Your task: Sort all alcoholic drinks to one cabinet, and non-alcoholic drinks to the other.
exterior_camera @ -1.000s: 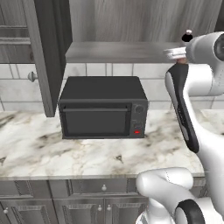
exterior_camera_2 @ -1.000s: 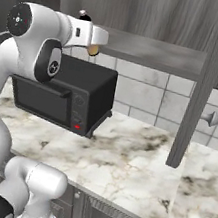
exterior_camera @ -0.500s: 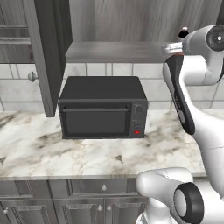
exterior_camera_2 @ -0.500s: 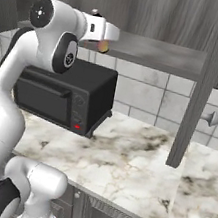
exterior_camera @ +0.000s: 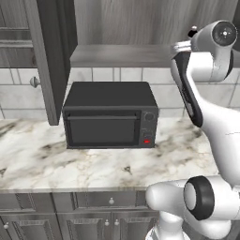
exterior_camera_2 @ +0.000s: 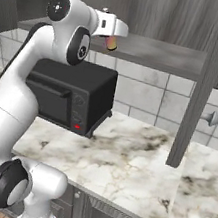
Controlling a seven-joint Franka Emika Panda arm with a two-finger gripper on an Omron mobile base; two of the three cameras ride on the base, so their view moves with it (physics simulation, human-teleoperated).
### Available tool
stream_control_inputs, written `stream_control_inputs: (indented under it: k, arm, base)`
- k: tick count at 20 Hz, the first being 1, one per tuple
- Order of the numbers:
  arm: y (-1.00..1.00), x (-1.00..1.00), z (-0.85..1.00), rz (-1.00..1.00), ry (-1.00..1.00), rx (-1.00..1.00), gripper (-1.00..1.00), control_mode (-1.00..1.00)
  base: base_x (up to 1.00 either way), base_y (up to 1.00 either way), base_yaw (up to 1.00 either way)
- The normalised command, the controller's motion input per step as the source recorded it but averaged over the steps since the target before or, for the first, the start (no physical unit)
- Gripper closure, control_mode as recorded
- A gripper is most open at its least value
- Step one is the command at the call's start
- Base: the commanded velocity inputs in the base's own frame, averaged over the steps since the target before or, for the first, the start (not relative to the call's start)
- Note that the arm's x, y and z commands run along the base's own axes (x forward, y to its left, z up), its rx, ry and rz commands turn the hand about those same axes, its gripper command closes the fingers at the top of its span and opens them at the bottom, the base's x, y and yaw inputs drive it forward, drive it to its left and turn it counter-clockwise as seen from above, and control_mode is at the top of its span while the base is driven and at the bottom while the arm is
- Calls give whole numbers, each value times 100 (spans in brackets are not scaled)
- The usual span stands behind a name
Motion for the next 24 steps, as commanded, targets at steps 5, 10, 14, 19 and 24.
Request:
stream_control_inputs:
  k: [5,10,14,19,24]
  arm:
    - [-13,43,0,-2,2,0,100,-100]
    - [-14,43,0,-2,0,0,100,-100]
    - [-15,45,0,-2,0,0,100,-100]
    - [-16,44,0,-2,0,0,100,-100]
    - [-17,41,0,-2,0,0,100,-100]
  base:
    - [0,0,0]
    - [0,0,0]
    - [0,0,0]
    - [0,0,0]
    - [0,0,0]
